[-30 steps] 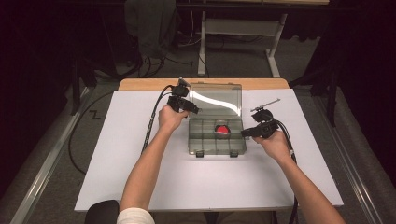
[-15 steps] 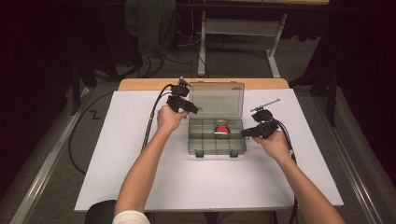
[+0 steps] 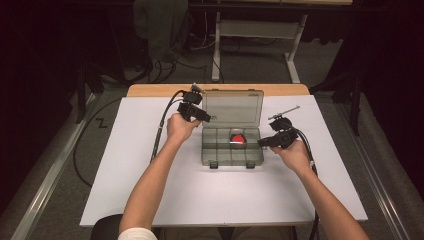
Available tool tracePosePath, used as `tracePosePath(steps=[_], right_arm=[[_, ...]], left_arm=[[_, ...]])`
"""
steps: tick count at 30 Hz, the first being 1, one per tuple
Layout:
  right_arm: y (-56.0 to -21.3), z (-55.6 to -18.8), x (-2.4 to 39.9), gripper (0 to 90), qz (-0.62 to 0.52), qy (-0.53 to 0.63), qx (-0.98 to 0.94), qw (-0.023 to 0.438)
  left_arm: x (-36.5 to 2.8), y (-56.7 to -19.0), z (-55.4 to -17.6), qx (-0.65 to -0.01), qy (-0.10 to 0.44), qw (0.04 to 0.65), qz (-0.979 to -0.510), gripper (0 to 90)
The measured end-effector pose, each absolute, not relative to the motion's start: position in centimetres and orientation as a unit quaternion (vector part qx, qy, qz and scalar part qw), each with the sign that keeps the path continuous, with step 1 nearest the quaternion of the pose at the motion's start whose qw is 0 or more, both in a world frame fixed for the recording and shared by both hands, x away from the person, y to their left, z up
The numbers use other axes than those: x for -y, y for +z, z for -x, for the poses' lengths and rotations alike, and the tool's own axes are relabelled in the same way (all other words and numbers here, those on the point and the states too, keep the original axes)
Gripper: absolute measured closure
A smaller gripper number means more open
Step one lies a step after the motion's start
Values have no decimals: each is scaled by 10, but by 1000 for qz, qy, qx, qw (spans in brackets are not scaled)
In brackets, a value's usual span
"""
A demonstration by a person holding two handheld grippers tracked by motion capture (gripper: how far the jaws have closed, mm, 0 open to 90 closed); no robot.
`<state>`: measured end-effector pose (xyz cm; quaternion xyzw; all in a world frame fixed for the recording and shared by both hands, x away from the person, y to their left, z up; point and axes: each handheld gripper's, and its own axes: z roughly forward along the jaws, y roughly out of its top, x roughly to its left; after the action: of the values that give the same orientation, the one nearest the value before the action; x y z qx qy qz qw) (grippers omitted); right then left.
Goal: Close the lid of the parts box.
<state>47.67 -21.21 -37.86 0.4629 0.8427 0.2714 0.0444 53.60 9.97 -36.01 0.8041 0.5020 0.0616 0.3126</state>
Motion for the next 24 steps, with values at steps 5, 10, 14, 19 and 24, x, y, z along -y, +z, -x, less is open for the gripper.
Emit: tracePosePath(steps=[5,10,14,19,24], right_arm=[[-379,-477,212,765,-463,271,-843,45],[-379,-477,212,765,-462,272,-843,46],[-379,-476,212,765,-463,271,-842,46],[-379,-476,212,765,-463,271,-842,46],[-378,-476,212,766,-464,271,-842,47]], left_arm=[[-102,-361,-534,-501,57,315,-804,648],[-104,-361,-531,-499,54,320,-803,649],[-108,-362,-529,-499,46,328,-801,649],[-109,-362,-526,-497,45,331,-801,650],[-110,-361,-523,-495,44,337,-800,656]])
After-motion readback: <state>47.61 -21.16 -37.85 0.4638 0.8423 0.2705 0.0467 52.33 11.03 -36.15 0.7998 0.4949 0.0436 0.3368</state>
